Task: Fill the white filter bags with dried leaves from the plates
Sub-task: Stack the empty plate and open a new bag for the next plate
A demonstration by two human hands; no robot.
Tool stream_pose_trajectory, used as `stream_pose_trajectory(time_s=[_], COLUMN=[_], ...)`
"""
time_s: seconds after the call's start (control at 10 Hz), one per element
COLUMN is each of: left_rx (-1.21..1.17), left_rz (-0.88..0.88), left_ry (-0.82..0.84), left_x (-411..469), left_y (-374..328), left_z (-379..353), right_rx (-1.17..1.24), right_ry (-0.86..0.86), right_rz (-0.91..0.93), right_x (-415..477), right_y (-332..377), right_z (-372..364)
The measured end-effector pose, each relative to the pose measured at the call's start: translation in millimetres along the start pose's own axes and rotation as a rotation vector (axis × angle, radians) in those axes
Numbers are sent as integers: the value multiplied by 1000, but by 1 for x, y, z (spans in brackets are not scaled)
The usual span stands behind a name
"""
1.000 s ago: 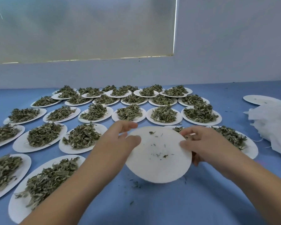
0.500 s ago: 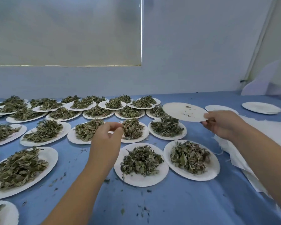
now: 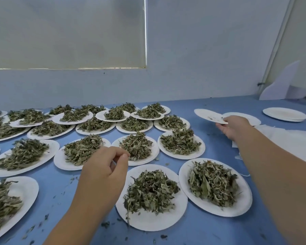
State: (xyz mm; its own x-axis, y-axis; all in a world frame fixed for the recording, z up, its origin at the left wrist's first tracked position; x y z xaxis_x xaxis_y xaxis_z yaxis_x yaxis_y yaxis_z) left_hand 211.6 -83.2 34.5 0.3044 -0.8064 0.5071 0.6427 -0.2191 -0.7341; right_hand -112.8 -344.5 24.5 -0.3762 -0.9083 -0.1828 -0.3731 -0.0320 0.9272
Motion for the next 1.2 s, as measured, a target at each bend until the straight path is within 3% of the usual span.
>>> stream_pose_trajectory(time_s=[0.1, 0.3, 0.4, 0.6, 0.7, 0.8, 0.9, 1.0, 1.1, 1.2], left_rx=[-6, -18, -30, -38, -18, 5, 7, 4, 13, 7], left_rz=[-28, -44, -46, 9, 29, 41, 40, 39, 44, 38], left_ry=[12, 31, 43, 77, 72, 60, 53, 59, 67, 69], left_x=[-1, -7, -10, -18, -19, -18, -19, -21, -22, -23], left_y=[-1, -5, -7, -2, 0, 2, 4, 4, 5, 5], left_z=[0, 0, 0, -2, -1, 0, 0, 0, -1, 0], right_rx=[-11, -137, -469, -1467, -1690, -1826, -1848, -1898, -1961, -2077], right_ry=[-60, 66, 85, 97, 77, 87, -2, -202, -143, -132], right_rz=[-63, -23, 58, 326, 502, 568, 680, 646, 328, 162], right_x=[9, -28, -49, -91, -117, -132, -143, -145, -139, -136], right_y=[-11, 30, 53, 72, 73, 67, 67, 73, 66, 62], right_z=[12, 16, 29, 66, 79, 90, 99, 118, 137, 140])
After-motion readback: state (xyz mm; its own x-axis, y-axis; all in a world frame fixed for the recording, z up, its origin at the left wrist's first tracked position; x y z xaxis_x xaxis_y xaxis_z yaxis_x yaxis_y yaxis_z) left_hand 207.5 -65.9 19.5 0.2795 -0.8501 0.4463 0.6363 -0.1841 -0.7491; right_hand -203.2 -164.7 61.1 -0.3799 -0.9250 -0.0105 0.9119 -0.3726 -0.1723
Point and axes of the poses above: each hand's wrist, its own x-axis towards the middle knuckle, its own z-axis out of the back of the hand, y = z × x, the point moved 4 cm from there along x, towards the middle knuckle
